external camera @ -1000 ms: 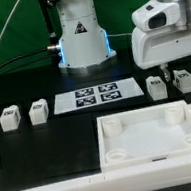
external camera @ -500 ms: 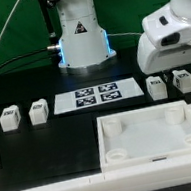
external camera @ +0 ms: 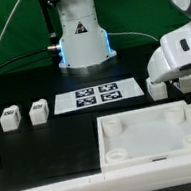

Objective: Assemble one leg

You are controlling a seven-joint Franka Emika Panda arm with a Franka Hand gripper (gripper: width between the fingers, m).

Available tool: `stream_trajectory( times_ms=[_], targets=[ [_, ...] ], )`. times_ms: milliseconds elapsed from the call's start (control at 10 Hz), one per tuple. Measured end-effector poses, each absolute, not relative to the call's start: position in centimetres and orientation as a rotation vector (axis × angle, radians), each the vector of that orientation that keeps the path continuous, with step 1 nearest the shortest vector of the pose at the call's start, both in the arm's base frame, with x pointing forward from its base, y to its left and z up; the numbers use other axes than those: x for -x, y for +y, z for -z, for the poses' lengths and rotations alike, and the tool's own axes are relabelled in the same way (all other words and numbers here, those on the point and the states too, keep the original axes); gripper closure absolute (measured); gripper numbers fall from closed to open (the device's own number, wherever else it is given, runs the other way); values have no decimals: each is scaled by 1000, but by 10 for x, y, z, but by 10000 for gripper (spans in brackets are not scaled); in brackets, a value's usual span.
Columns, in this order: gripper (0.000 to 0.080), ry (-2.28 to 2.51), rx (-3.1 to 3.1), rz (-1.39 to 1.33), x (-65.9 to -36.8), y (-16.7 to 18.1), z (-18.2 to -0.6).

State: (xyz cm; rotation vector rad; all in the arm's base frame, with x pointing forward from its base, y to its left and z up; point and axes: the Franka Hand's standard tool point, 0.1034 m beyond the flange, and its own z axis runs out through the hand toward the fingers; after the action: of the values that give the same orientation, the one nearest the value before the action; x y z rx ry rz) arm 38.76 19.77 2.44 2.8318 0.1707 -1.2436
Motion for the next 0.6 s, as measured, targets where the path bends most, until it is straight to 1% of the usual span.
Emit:
stream_trajectory(
  times_ms=[200,300,400,500,600],
  targets=[
    [150,173,-2812,1287,-382,194,-15],
    [150,173,-2805,1299,-380,194,-13],
    [150,177,-2753,1384,-375,192,-14],
    [150,176,-2753,1392,-378,193,-9],
    [150,175,-2760,1382,-379,194,-8]
  ],
)
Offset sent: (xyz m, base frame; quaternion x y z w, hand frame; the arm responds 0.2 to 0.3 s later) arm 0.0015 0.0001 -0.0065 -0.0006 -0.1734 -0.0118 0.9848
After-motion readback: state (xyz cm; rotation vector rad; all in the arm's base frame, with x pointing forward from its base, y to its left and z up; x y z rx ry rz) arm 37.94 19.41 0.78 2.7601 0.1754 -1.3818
